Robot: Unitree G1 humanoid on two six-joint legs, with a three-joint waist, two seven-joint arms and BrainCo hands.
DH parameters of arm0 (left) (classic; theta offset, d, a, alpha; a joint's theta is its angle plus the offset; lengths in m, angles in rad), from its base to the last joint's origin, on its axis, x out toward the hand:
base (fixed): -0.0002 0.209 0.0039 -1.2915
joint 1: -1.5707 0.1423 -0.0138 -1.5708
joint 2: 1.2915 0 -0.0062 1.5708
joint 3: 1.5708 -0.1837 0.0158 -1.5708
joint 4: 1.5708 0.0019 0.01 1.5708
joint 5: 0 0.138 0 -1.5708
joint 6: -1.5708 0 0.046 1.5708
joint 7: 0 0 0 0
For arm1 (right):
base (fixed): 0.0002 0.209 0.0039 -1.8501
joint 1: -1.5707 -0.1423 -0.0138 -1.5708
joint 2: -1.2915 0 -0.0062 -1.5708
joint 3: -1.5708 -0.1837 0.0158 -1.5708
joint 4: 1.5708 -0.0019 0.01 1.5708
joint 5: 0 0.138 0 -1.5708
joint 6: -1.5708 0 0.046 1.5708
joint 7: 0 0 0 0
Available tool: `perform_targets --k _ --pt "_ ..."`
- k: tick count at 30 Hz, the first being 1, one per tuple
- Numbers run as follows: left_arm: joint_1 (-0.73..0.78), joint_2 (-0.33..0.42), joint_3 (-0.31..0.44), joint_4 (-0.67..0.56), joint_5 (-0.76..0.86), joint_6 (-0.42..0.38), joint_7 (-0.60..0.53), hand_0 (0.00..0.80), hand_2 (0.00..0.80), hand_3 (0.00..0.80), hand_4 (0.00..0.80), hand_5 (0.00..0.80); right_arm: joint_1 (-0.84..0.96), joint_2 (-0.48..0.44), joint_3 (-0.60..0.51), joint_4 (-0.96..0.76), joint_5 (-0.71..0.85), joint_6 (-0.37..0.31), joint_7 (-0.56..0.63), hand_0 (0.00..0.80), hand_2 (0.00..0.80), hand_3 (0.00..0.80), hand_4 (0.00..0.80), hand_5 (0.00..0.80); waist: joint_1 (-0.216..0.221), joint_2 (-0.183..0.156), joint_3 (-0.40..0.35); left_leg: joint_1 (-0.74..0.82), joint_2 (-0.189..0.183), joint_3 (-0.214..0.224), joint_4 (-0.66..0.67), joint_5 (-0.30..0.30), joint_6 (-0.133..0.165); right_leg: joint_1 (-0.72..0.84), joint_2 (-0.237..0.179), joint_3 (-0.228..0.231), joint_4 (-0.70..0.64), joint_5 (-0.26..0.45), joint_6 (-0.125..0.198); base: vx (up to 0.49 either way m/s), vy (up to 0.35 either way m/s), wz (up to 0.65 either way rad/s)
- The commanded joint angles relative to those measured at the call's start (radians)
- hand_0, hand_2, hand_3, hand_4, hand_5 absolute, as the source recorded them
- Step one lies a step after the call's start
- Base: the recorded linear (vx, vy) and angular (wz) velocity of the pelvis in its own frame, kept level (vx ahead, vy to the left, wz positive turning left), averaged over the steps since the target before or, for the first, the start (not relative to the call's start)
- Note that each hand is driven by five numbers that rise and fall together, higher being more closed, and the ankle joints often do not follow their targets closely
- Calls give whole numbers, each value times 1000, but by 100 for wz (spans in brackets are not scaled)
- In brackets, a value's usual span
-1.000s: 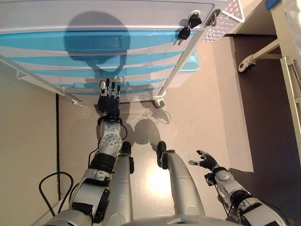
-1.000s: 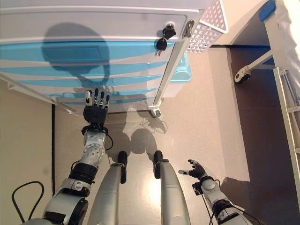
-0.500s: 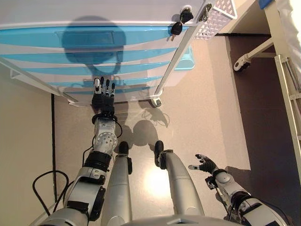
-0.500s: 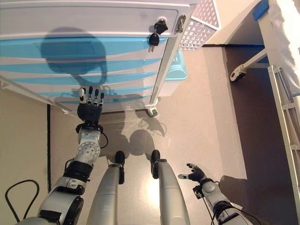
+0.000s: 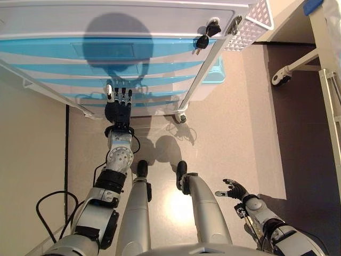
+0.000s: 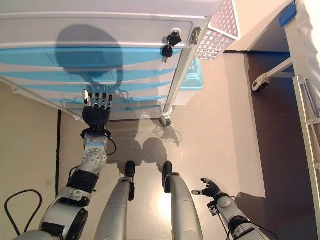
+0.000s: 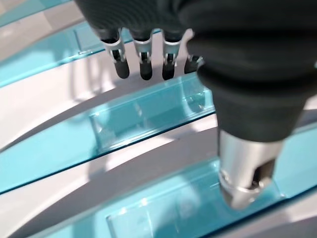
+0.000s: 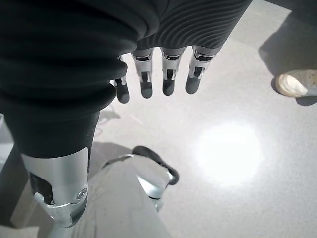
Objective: Open the drawer and pick up the medicine
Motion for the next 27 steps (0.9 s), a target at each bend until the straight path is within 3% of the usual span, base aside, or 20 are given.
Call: perform_targets --k 1,16,17,18,27 --pt "-317 108 12 -188 129 -90 -159 0 0 0 0 0 68 -58 31 30 -17 1 5 0 0 0 0 0 -24 64 -72 40 -37 14 31 -80 70 57 -1 11 -125 121 77 0 0 0" --pt "-358 159 -9 -140 177 -67 -144 0 0 0 0 0 63 -54 47 33 -42 12 4 0 0 0 0 0 -32 60 -70 87 -35 18 -2 -69 66 110 1 13 -165 132 85 5 0 0" --pt "-356 150 -4 -129 178 -63 -143 590 590 590 590 590 63 -52 47 32 -45 12 4 0 0 0 0 0 -32 60 -71 93 -33 22 -3 -71 66 116 0 15 -163 130 84 0 0 0" --pt "-355 146 -2 -127 176 -65 -143 794 794 794 794 794 63 -52 47 30 -44 12 4 0 0 0 0 0 -33 60 -71 97 -33 22 -3 -72 66 117 0 17 -162 130 84 0 0 0" --pt "-365 123 8 -107 183 -78 -126 800 800 800 800 800 58 -54 49 36 -49 17 -4 0 0 0 0 0 -32 58 -61 127 -40 23 -16 -70 67 148 -5 23 -169 133 85 -2 11 -3"
